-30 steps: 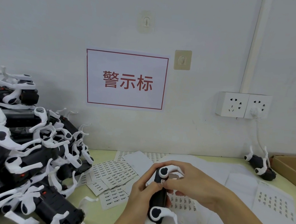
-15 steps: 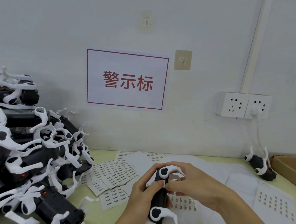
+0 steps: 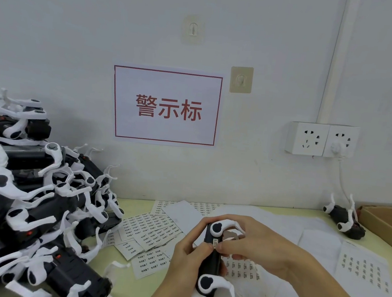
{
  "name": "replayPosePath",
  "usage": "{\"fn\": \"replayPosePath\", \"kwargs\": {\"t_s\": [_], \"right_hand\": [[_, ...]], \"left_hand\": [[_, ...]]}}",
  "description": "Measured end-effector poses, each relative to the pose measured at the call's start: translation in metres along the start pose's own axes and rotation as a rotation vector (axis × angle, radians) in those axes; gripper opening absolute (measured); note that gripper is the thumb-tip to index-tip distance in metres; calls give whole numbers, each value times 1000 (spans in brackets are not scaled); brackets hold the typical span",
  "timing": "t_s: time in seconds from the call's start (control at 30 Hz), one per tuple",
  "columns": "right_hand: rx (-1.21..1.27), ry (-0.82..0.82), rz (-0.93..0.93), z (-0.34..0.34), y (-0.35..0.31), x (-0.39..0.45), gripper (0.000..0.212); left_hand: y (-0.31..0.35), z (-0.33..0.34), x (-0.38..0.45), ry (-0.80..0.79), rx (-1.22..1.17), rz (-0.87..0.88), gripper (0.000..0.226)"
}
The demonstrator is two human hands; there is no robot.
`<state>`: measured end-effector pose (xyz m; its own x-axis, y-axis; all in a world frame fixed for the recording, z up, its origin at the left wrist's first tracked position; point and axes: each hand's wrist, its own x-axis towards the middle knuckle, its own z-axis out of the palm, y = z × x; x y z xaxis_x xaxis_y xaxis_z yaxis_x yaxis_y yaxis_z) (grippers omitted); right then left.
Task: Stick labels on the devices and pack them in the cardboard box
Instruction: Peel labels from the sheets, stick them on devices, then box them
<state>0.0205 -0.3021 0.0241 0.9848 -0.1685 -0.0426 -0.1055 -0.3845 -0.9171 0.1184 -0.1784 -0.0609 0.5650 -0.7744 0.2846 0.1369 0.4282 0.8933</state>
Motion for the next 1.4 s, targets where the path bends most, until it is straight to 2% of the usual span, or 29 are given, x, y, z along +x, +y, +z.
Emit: {"fn": "replayPosePath", "kwargs": {"t_s": [0.27, 0.5, 0.73, 0.87, 1.03, 1.27, 1.4], "right_hand": [[-47, -3, 4, -2, 0, -1, 35], [-32, 67, -27, 3, 1, 2, 28], [-1, 30, -61, 0, 2, 2, 29], [27, 22, -55, -4, 4, 2, 30], [-46, 3, -33, -12, 5, -3, 32], [-150, 24, -51, -14, 8, -2, 19], [-69, 16, -76, -15, 13, 0, 22]], "left_hand": [[1, 0, 0, -28, 21, -9, 52], [4, 2, -3, -18, 39, -9, 53], [6, 3, -4, -21, 54, -13, 52], [6, 4, -4, -33, 4, -28, 49], [3, 2, -1, -30, -40, -84, 58], [8, 4, -5, -24, -156, -154, 61], [15, 10, -9, -31, -200, -168, 54]]}}
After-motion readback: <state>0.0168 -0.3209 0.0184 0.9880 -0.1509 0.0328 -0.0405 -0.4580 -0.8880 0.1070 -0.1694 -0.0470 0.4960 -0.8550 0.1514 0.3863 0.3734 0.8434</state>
